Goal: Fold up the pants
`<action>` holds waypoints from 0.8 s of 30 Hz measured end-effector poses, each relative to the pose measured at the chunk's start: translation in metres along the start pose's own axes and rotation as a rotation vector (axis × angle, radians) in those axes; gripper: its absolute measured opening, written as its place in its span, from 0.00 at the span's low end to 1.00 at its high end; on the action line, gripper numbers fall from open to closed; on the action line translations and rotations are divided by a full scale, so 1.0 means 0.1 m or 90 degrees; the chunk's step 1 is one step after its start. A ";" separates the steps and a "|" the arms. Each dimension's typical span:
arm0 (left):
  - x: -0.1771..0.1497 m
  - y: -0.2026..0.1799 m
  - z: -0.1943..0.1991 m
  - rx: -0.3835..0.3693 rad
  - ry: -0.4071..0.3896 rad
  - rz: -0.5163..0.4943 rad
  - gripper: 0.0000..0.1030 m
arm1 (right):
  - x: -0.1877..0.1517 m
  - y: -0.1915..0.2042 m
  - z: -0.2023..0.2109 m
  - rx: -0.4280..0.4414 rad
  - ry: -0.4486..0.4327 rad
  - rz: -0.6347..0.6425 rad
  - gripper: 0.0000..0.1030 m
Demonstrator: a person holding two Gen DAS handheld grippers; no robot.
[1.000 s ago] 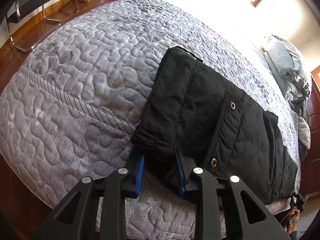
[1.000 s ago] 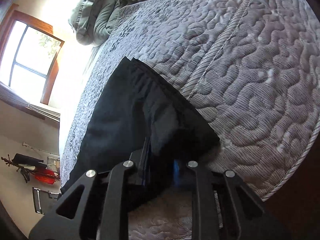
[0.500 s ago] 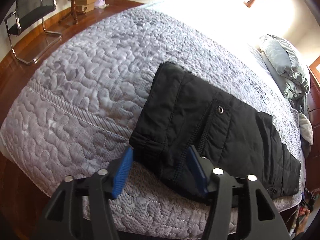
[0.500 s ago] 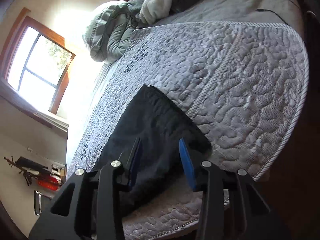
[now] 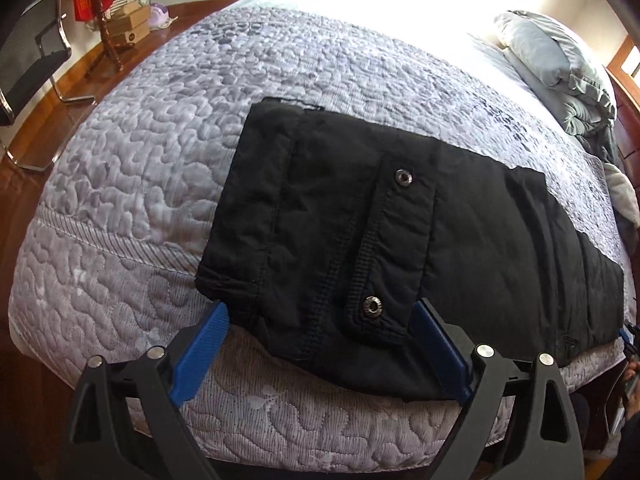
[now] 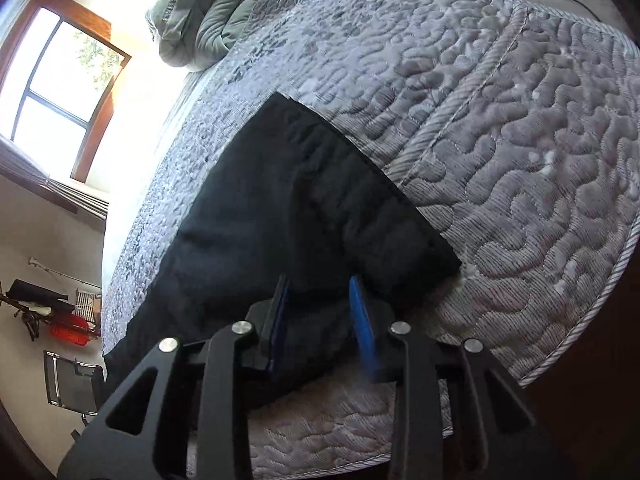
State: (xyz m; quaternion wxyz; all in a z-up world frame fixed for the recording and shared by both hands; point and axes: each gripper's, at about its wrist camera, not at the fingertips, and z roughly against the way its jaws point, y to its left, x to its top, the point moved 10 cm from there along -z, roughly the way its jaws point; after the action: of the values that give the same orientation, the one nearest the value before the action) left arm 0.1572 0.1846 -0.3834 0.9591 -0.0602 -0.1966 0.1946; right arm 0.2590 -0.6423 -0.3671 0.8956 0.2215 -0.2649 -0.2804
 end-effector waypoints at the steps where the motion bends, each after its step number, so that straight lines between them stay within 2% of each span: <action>1: -0.02 0.03 -0.02 -0.008 0.003 0.013 0.90 | 0.03 0.01 0.09 0.008 -0.010 -0.001 0.57; 3: -0.05 0.08 -0.04 -0.022 0.002 0.035 0.90 | 0.04 0.01 0.24 0.029 -0.015 -0.008 0.57; 10: -0.16 0.19 -0.02 -0.032 -0.004 0.077 0.91 | -0.05 -0.20 0.43 0.035 -0.019 -0.049 0.61; 13: -0.15 0.17 0.07 -0.044 -0.021 0.084 0.91 | -0.14 -0.25 0.42 0.046 -0.012 -0.073 0.70; 20: -0.13 0.08 0.20 -0.078 -0.037 0.087 0.96 | -0.09 -0.33 0.33 0.082 -0.018 -0.131 0.73; 24: -0.13 0.06 0.13 -0.067 -0.019 0.077 0.96 | -0.07 -0.39 0.19 0.091 -0.009 -0.145 0.74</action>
State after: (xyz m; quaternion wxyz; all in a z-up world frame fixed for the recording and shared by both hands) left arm 0.1386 0.1850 -0.3774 0.9380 -0.1197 -0.2166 0.2428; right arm 0.2283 -0.6717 -0.3760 0.8381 0.3112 -0.2636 -0.3622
